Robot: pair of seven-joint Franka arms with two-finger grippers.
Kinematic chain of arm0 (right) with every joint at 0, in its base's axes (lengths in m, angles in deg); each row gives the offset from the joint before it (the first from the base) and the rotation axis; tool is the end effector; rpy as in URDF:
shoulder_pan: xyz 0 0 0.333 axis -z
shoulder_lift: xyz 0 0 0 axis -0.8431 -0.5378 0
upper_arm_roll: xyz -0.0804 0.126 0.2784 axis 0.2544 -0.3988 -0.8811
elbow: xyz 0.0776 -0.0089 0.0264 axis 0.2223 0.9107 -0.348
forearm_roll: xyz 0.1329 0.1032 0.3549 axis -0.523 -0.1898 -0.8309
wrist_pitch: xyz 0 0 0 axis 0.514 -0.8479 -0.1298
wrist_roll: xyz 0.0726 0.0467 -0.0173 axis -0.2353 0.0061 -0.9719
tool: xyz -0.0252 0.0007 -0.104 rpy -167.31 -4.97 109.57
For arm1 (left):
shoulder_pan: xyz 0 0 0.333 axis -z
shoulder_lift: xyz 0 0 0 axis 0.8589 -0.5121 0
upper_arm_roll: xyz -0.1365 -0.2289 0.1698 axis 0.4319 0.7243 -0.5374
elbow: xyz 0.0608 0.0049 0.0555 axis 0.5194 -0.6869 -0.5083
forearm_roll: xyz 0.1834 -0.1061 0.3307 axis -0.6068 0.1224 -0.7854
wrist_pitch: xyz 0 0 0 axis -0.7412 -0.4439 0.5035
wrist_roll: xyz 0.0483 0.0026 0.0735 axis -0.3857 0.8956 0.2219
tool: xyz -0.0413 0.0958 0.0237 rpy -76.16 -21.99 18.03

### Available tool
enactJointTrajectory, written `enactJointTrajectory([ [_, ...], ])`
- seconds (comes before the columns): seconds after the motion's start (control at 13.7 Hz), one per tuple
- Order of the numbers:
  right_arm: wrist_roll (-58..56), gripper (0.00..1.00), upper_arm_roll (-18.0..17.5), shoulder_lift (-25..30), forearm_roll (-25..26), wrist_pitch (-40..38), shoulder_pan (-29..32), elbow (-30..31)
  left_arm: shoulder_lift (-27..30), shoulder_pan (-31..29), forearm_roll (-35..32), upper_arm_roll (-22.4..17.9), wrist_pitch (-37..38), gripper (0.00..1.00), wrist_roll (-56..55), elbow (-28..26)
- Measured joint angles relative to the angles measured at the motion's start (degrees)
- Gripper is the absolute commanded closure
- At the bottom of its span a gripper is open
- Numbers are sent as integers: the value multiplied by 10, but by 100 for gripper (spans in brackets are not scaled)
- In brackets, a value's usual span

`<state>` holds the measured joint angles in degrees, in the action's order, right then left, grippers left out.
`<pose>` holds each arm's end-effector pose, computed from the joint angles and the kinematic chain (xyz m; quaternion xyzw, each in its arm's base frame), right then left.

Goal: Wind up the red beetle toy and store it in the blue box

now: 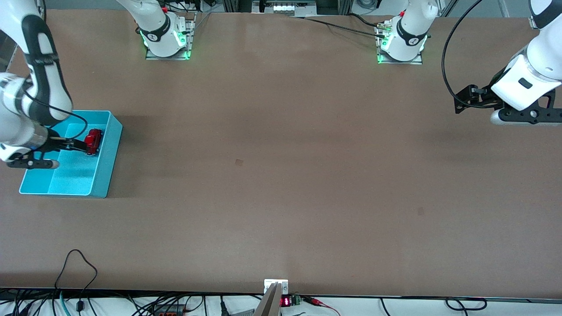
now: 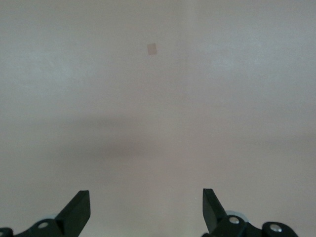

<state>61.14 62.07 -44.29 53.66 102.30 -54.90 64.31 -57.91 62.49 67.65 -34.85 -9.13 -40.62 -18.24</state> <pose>0.5751 -0.1735 0.3353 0.9985 0.0089 -0.0426 0.0345 0.5503 -0.0479 0.5882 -0.9988 0.0114 0.0404 0.0271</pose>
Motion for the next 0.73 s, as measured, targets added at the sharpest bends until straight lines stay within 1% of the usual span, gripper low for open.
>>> enactJointTrajectory([
  [0.22,26,0,-43,84,4,-115,-3,-47,0,0,0,0,0,0,0,0],
  [0.37,35,0,-67,120,10,-193,-4,-89,0,0,0,0,0,0,0,0],
  [0.58,37,0,-97,135,10,-313,-4,-176,0,0,0,0,0,0,0,0],
  [0.73,40,0,-114,135,10,-362,-4,-220,0,0,0,0,0,0,0,0],
])
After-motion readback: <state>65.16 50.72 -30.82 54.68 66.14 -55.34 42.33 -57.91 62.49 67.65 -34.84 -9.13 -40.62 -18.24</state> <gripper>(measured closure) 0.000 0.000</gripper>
